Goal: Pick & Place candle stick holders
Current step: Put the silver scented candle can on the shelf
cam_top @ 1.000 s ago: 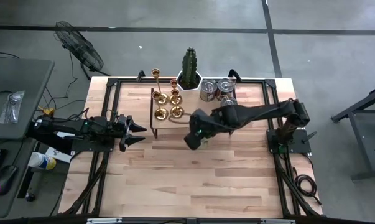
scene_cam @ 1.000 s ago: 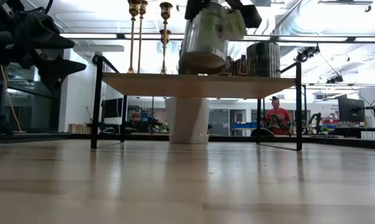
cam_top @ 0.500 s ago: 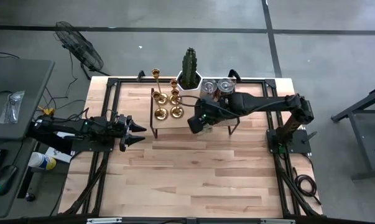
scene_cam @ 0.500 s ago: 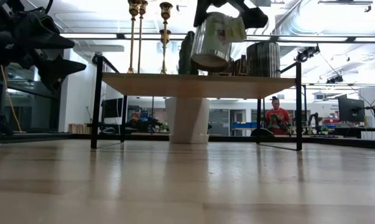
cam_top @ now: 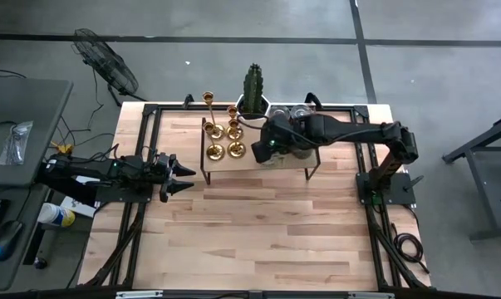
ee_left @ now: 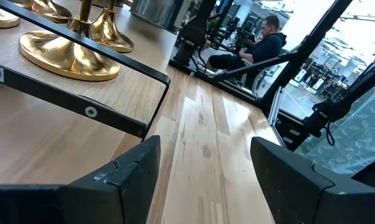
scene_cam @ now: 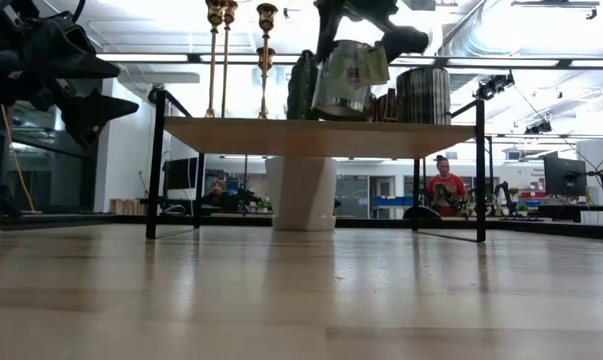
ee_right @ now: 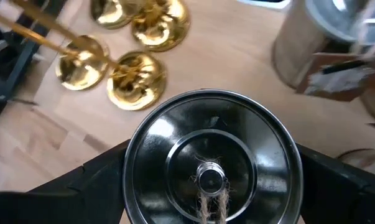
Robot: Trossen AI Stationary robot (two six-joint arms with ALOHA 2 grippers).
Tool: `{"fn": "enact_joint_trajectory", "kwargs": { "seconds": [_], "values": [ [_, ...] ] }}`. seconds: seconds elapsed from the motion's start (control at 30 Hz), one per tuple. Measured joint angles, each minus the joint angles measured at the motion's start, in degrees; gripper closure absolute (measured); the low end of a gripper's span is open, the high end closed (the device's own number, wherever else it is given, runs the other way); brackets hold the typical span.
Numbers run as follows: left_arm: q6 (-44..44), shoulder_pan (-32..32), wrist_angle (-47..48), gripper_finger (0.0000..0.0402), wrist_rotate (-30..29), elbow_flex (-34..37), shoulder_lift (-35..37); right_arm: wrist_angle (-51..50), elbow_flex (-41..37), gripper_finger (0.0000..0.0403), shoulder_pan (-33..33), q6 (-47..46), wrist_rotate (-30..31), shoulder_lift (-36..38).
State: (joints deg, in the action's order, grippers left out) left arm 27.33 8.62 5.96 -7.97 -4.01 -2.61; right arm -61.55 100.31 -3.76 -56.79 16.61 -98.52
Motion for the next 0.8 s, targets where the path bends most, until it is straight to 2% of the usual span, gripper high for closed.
{"fn": "enact_joint_trajectory", "kwargs": {
  "seconds": [0.8],
  "values": [
    [0.00, 0.00, 0.00, 0.0156, 0.00, 0.02, 0.00, -7.30, 0.00, 0.0052, -3.46, -0.25, 1.57, 0.00]
  ]
}}
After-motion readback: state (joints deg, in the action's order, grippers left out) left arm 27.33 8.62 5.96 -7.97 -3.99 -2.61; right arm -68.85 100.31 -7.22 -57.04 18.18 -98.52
